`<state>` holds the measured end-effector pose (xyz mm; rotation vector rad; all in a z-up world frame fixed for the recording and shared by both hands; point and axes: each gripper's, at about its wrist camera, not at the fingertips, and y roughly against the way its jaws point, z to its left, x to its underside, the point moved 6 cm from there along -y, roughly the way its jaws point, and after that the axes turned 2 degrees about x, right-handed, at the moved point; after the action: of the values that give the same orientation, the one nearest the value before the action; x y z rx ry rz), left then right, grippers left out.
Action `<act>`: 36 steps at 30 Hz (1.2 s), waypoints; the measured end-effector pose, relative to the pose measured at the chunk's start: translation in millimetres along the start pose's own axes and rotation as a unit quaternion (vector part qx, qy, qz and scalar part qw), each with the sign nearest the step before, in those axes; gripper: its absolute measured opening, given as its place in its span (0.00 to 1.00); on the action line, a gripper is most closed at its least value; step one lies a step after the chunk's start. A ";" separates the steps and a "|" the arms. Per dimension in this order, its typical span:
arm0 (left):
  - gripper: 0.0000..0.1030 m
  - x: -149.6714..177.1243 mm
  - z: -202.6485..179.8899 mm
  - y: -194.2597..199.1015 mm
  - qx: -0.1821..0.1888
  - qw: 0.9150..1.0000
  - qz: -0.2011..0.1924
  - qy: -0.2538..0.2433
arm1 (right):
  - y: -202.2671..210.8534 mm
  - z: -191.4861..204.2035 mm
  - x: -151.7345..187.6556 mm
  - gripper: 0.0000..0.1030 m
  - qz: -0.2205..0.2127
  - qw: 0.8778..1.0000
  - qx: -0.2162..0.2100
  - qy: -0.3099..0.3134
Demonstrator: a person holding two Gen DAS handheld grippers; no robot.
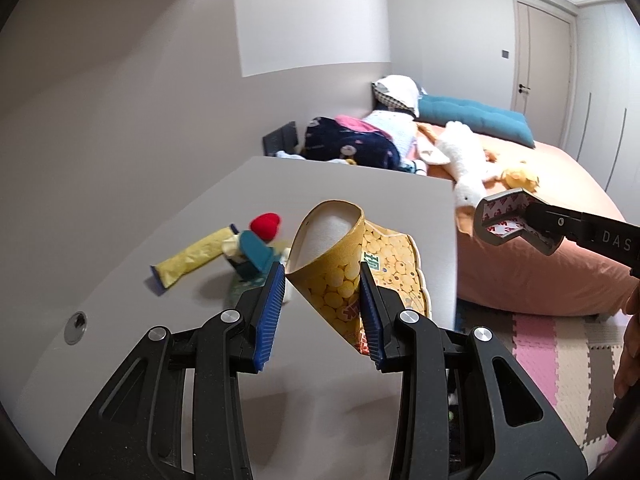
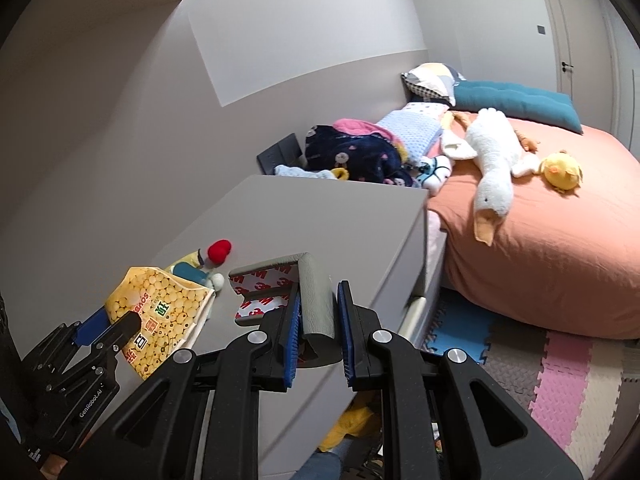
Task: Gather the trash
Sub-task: 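Carry the popcorn cone and grey box with both grippers toward the bin, then open both grippers to drop the popcorn cone and grey box into the bin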
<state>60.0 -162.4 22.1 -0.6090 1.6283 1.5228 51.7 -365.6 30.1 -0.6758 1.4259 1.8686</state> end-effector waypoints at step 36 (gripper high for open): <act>0.91 49.2 -189.4 -15.2 0.162 0.971 0.091 -0.147 | 78.1 -171.0 33.2 0.77 -0.036 0.980 0.167 -0.097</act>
<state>1.2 -340.3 -36.6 -0.0527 1.6828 1.3552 -29.9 -536.7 7.9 -0.3643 1.5163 1.5410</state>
